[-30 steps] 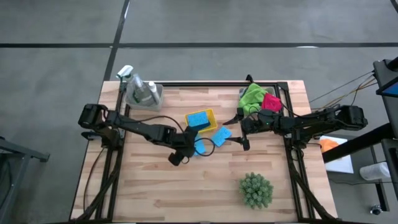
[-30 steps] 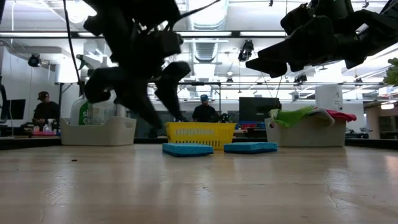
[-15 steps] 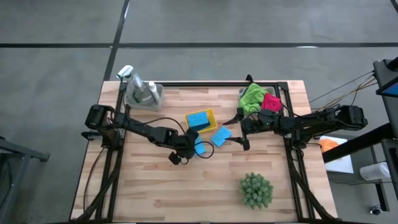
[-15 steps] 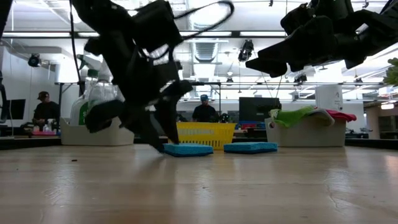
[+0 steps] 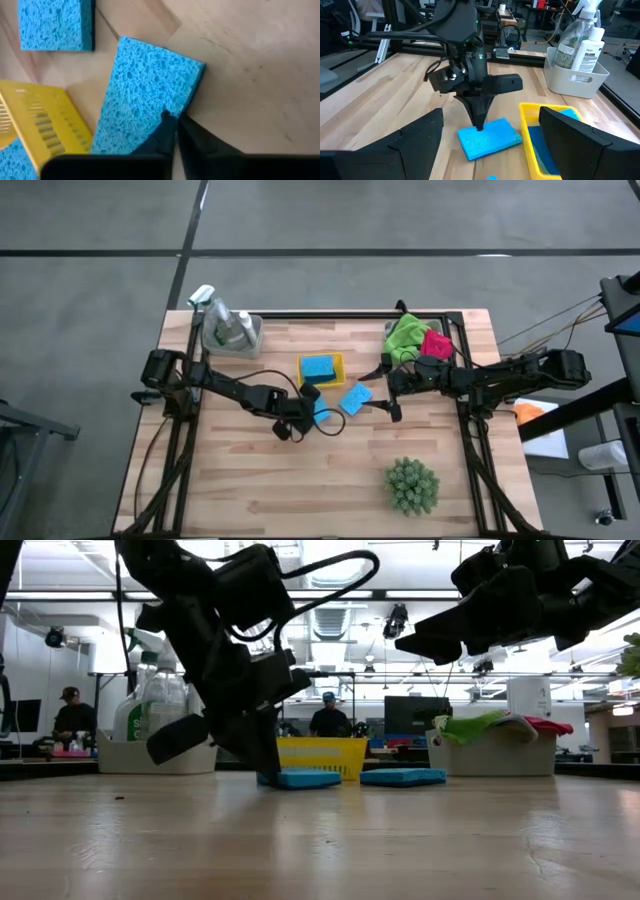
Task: Pick & Place Kitchen Items
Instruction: Put the blue sponge into the yellow bin
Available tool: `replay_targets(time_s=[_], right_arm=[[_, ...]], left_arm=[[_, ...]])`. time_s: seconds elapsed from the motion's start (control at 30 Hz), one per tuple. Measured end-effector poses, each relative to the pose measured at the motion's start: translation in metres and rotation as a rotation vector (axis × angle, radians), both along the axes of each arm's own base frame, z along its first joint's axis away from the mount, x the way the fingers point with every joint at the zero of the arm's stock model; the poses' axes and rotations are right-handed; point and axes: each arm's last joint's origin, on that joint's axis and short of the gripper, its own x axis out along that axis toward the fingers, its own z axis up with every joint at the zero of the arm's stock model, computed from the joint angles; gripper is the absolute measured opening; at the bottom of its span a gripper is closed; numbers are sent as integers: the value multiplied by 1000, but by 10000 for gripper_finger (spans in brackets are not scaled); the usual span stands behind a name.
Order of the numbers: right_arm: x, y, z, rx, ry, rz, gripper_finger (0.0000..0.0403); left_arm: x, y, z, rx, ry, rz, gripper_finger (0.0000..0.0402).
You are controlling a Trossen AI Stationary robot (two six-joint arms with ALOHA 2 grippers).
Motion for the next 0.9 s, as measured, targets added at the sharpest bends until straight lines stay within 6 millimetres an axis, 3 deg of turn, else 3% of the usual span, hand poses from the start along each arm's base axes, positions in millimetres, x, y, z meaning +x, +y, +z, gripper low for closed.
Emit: replay_targets(time_s=[0.27, 0.53, 0.73, 0.9], right_arm=[[0, 0, -1, 7, 8, 2, 325], [0, 0, -1, 10, 9, 2, 325], [0, 0, -1, 14, 16, 2, 325], [0, 0, -2, 14, 18, 1, 325]], left_arm=[[1, -21, 7, -25, -23, 13, 2], [7, -47, 40, -58, -110, 58, 1], [8, -46, 78, -27, -200, 223, 0], [9, -29, 102, 76, -208, 368, 0]])
